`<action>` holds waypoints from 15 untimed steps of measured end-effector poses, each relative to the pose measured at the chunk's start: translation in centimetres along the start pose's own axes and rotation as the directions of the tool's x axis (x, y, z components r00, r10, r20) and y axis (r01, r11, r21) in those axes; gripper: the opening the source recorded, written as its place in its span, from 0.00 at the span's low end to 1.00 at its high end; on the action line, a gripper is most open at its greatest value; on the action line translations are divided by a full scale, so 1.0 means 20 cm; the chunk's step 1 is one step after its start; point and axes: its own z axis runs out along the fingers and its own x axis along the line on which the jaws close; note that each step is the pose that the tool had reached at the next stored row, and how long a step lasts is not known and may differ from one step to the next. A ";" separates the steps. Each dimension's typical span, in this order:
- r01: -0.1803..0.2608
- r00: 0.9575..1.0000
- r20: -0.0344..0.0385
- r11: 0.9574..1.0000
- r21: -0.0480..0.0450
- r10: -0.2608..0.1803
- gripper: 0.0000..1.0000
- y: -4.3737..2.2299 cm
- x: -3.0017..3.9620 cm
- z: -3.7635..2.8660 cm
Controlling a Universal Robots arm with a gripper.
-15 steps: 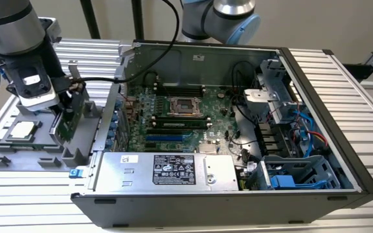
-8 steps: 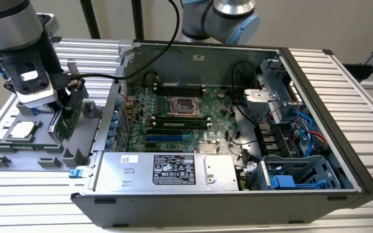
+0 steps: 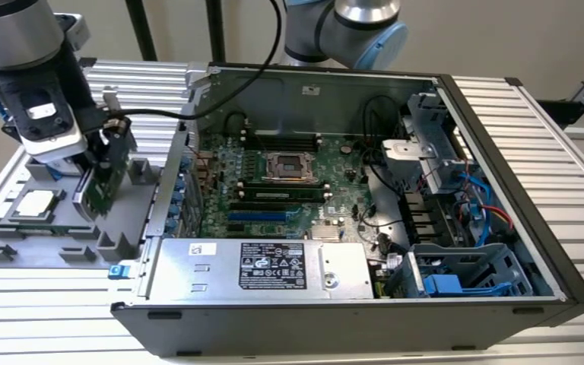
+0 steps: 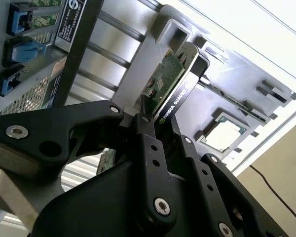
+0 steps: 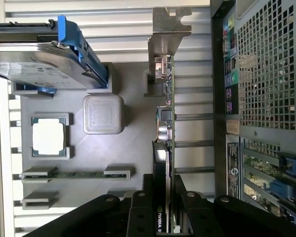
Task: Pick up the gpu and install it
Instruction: 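Pick up the gpu and move the gpu toward the slot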
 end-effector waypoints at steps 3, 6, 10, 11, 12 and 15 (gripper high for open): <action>0.001 1.000 0.000 1.000 0.000 -0.001 0.00 0.000 0.000 -0.010; 0.001 1.000 0.000 1.000 0.000 -0.001 0.00 0.001 0.000 -0.017; 0.002 1.000 0.000 1.000 0.000 -0.002 0.00 0.001 -0.001 -0.027; 0.002 1.000 0.000 1.000 0.000 -0.002 0.00 0.001 -0.001 -0.030; 0.002 1.000 0.000 1.000 0.000 -0.002 0.00 0.002 -0.001 -0.032; 0.002 1.000 0.000 1.000 0.000 -0.002 0.00 0.002 -0.001 -0.039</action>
